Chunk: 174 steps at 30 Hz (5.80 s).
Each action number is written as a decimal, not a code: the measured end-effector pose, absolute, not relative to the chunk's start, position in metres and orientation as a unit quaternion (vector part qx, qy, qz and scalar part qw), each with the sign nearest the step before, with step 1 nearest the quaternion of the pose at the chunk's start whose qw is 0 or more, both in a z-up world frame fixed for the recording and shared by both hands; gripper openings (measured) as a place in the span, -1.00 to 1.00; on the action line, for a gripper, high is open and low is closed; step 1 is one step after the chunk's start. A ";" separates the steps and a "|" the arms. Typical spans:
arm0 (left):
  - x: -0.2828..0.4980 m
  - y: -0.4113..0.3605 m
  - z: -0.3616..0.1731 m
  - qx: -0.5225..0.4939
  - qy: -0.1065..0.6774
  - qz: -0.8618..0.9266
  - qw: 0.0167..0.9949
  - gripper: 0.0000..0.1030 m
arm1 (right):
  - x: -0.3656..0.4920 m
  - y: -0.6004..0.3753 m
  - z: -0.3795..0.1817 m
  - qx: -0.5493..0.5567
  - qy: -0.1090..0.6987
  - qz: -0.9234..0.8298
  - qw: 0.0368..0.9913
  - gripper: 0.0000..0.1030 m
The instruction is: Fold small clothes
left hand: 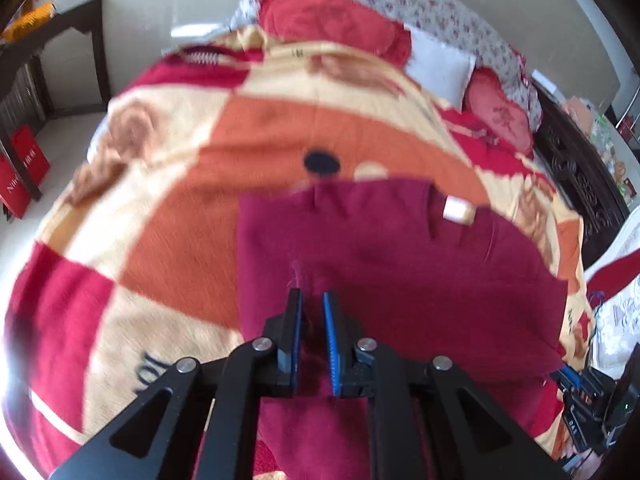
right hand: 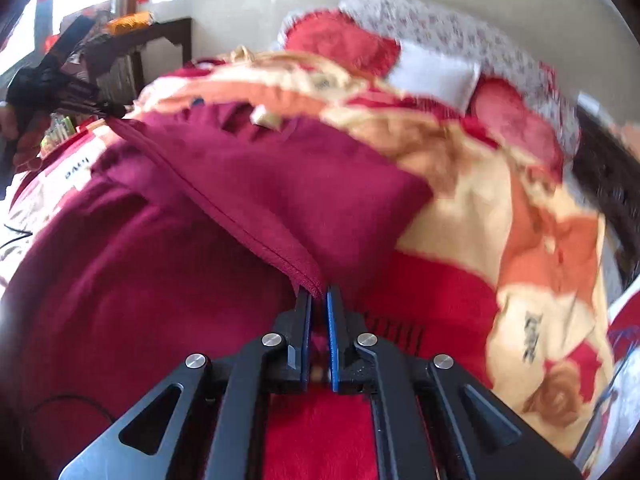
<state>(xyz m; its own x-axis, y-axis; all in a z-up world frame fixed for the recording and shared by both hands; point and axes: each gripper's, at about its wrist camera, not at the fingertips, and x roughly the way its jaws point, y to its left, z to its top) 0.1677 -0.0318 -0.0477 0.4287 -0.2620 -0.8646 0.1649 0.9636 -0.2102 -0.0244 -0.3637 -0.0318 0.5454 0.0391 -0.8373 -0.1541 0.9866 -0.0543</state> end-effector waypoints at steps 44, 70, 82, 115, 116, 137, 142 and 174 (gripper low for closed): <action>0.144 -0.074 -0.062 -0.004 0.508 -0.154 0.847 -0.06 | -0.024 -0.419 -0.029 0.168 0.472 -0.016 0.866 -0.75; 0.180 -0.052 -0.058 0.015 0.498 -0.110 0.860 -0.73 | 0.053 -0.416 -0.039 0.124 0.492 -0.021 0.862 -0.74; 0.172 -0.051 -0.060 0.005 0.505 -0.106 0.857 -0.61 | -0.023 -0.392 -0.031 0.083 0.519 0.008 0.851 -0.74; 0.000 0.014 -0.043 -0.074 0.529 -0.098 0.840 0.42 | -0.078 -0.397 -0.020 0.226 0.485 0.077 0.841 -0.59; -0.001 0.014 -0.041 -0.076 0.525 -0.103 0.841 0.47 | -0.088 -0.394 -0.015 0.210 0.490 0.085 0.842 -0.56; -0.015 0.005 -0.059 -0.082 0.541 -0.135 0.826 0.64 | -0.111 -0.355 -0.066 0.225 0.516 0.072 0.824 -0.79; -0.019 0.016 -0.057 -0.083 0.532 -0.133 0.832 0.64 | -0.120 -0.349 -0.035 0.130 0.491 0.063 0.859 -1.00; -0.077 -0.004 -0.067 0.043 0.569 -0.193 0.798 0.16 | -0.142 -0.279 0.021 0.114 0.477 0.187 0.851 -0.66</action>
<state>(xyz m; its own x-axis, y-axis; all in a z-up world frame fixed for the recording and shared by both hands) -0.0766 -0.0043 -0.0670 0.2784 -0.2590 -0.9249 0.3565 0.9220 -0.1509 -0.1417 -0.2792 0.0207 0.4740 0.4273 -0.7699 -0.2094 0.9040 0.3728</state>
